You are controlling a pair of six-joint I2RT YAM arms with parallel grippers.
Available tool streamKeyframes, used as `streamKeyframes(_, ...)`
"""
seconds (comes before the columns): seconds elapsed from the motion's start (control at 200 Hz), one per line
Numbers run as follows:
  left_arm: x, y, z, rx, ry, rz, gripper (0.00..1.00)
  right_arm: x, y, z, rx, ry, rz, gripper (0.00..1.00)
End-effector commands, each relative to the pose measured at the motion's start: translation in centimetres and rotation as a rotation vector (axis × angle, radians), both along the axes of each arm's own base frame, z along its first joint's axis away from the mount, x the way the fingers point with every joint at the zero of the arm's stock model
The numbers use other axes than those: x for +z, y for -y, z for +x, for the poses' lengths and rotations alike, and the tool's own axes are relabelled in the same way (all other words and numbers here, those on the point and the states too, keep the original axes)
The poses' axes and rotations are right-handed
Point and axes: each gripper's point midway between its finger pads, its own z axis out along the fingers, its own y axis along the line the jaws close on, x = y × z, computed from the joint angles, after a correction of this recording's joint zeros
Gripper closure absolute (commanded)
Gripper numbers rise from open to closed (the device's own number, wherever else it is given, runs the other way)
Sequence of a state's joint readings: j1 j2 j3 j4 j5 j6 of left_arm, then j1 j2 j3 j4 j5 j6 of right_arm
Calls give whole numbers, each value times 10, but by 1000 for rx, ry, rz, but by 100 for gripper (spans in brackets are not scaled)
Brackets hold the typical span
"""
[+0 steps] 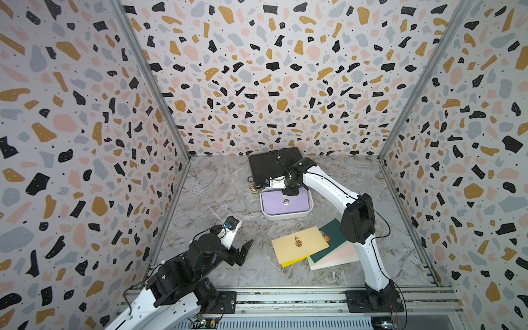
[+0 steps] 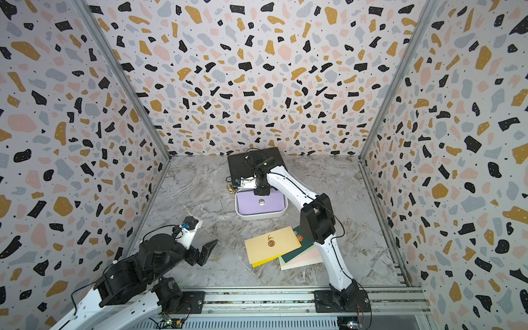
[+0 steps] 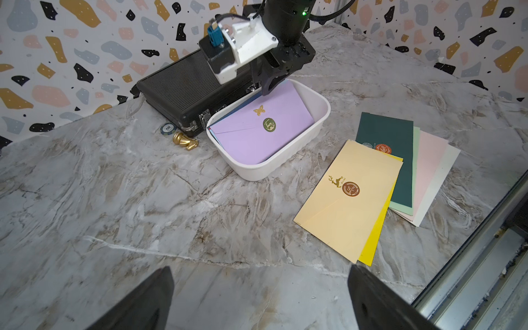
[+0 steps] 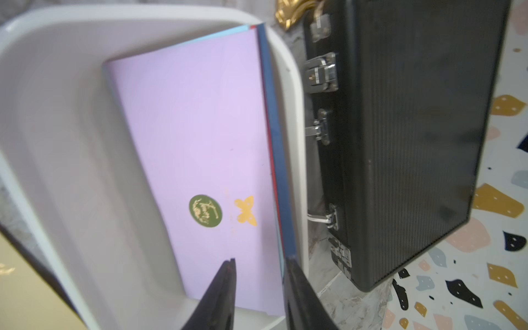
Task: Put the sealed envelopes into the storage box
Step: Place the envelope in the storage box, then pick up the envelope from the center of the board.
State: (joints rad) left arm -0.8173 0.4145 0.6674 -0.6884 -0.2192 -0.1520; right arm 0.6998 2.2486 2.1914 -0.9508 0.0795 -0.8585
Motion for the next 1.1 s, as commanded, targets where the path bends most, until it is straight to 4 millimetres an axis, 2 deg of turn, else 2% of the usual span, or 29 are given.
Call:
streamKeyframes(0.0,2,-9,11,110,0,-26,1,94,7,16,-200,191,226,65)
streamKeyframes(0.02,2,-9,12,118,-4,-31,1,101,10,15,-232,207,259,65)
streamKeyframes(0.025,2,-9,12,118,-7,-31,1,97,13,13,-242,198,253,65)
streamKeyframes(0.075,3,-7,13,128,-31,-49,1,119,23,11,-340,247,356,64)
streamKeyframes(0.165,4,3,12,127,-103,-82,1,146,53,0,-539,297,550,60)
streamKeyframes(0.205,0,9,12,132,-151,-111,1,151,71,-6,-634,300,621,57)
streamKeyframes(0.275,-14,25,12,141,-253,-181,1,143,112,-19,-863,285,730,51)
streamKeyframes(0.33,-33,39,13,160,-341,-245,1,122,135,-33,-985,210,789,48)
streamKeyframes(0.39,-55,57,14,156,-435,-308,1,96,145,-51,-1027,101,809,49)
streamKeyframes(0.466,-83,77,12,150,-548,-362,1,59,153,-77,-1046,17,747,51)
streamKeyframes(0.546,-108,87,13,167,-630,-370,3,20,159,-104,-1055,-90,660,51)
streamKeyframes(0.656,-137,93,13,202,-710,-335,6,-23,171,-131,-1138,-182,597,51)
streamKeyframes(0.746,-149,102,14,197,-752,-330,8,-46,164,-146,-1162,-292,588,52)
streamKeyframes(0.861,-162,109,12,201,-805,-342,11,-71,164,-155,-1216,-362,535,53)
streamKeyframes(1.096,-180,104,6,226,-837,-326,12,-100,160,-168,-1278,-467,505,57)
